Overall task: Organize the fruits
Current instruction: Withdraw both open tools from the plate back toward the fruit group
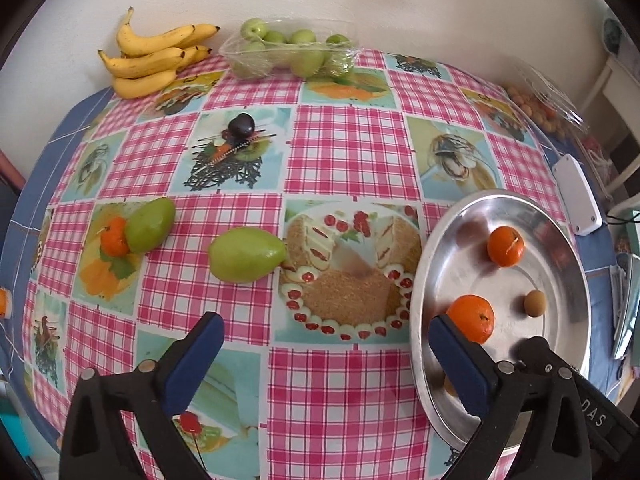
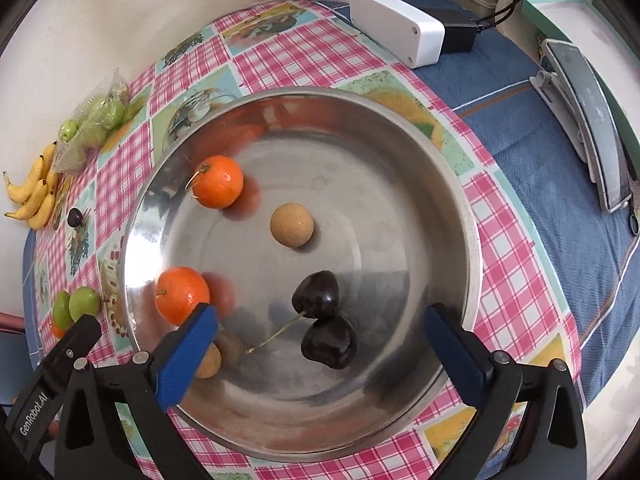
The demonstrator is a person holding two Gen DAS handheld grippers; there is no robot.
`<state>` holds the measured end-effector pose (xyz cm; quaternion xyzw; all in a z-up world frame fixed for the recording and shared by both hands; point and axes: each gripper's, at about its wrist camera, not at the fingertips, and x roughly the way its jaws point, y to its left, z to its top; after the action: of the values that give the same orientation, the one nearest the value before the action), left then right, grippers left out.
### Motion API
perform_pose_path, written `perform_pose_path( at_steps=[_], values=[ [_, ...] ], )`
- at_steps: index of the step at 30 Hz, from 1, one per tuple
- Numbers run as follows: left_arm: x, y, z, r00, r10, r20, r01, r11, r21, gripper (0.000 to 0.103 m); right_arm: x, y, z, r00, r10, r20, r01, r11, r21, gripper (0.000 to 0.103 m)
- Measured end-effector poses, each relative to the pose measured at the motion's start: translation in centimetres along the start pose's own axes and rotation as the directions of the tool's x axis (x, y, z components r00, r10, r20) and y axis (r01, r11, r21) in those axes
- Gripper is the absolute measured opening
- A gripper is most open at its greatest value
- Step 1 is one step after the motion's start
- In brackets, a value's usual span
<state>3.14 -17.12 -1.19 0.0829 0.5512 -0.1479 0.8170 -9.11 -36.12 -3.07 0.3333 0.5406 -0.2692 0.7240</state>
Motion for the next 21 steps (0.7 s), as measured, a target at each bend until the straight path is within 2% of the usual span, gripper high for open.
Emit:
perform_pose_path(
  at_steps=[21],
  values=[
    [0.4,1.9,0.1,0.999,-0.008,-0.037,0.006,0.999,-0.049,0.103,-0.7,1.1,-0.4,0.999,-0.045,0.003,0.045,0.998,-0.036,0.103]
  ],
)
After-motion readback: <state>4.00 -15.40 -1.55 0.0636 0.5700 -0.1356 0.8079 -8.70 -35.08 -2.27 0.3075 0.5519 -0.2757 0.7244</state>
